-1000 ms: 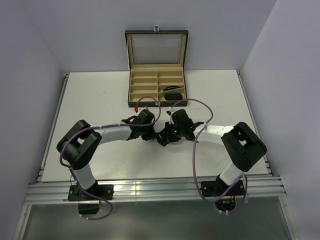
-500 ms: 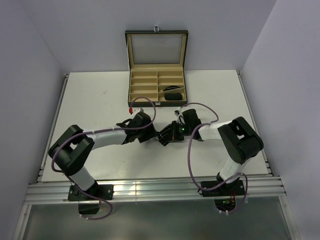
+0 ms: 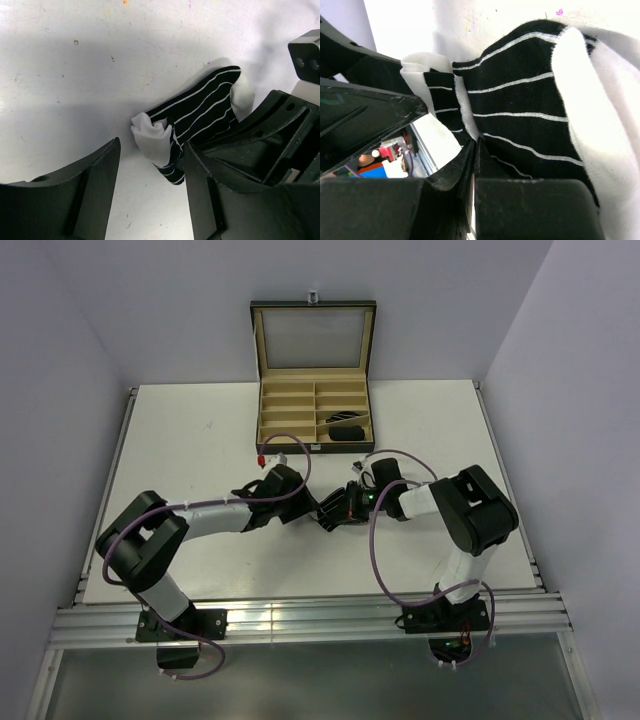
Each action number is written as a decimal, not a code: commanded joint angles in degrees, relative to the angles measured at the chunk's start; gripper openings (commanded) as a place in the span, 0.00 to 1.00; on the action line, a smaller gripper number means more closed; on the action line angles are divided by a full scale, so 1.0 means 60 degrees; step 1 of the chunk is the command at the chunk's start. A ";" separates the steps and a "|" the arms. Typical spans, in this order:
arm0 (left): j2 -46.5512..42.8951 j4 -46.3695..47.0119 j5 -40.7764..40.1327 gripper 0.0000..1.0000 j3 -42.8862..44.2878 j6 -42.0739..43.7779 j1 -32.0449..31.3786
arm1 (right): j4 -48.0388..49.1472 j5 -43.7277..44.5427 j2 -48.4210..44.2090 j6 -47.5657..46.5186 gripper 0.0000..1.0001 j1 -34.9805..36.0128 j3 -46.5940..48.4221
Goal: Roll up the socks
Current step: Roll the sock at the center of the board.
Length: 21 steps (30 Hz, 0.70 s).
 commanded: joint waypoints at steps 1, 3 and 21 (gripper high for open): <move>0.0296 0.0370 0.0074 0.58 0.0276 -0.0032 -0.0026 | -0.0486 0.0893 0.0629 -0.0294 0.00 -0.0124 -0.0387; 0.0428 0.0210 0.0074 0.57 0.0394 -0.0046 -0.0026 | -0.0413 0.0879 0.0688 -0.0235 0.00 -0.0168 -0.0446; 0.1659 -0.0640 0.0206 0.25 0.1258 0.0027 -0.0041 | -0.0792 0.1302 0.0266 -0.0645 0.00 -0.0344 -0.0402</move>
